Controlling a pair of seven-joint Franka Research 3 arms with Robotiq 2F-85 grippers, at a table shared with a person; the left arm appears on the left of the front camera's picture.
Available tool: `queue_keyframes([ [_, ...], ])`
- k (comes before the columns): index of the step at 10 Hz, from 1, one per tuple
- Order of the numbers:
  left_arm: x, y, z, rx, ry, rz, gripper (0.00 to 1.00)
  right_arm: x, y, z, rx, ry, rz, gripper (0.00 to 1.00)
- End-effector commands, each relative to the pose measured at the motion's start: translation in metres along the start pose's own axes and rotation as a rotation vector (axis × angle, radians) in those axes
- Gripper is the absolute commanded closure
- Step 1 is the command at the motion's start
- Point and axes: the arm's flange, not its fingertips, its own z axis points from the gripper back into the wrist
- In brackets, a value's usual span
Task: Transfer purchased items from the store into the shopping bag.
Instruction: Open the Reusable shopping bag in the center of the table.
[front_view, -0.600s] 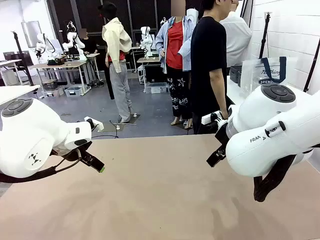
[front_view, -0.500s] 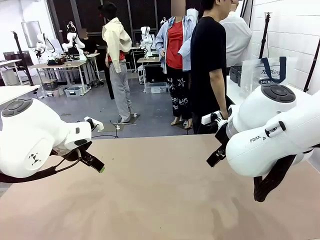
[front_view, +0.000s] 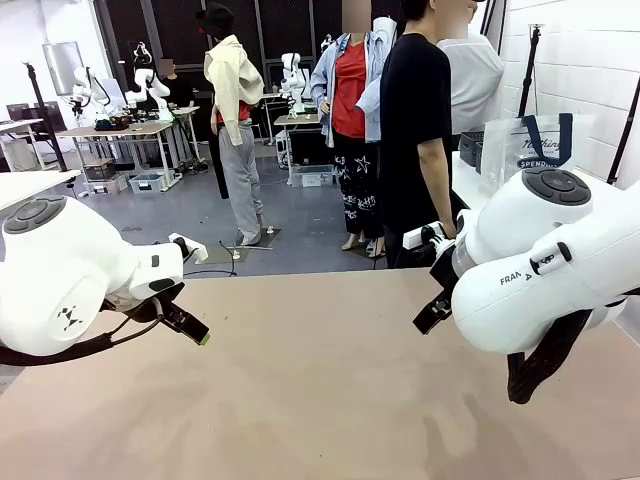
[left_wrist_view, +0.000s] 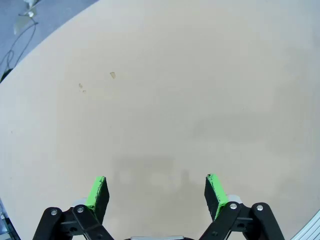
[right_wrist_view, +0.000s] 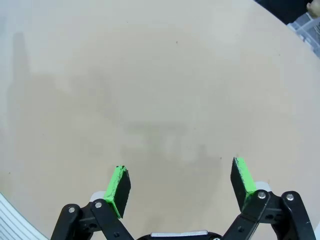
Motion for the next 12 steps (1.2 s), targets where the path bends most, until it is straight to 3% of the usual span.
queue_keyframes([
  [1, -0.0002, 0.0006, 0.0000, 0.000, 0.000, 0.001, 0.00, 0.0000, -0.0001, 0.0000, 0.000, 0.000, 0.000, 0.00],
  [12, -0.0002, 0.0006, 0.0000, 0.000, 0.000, 0.001, 0.00, 0.0000, -0.0001, 0.0000, 0.000, 0.000, 0.000, 0.00],
])
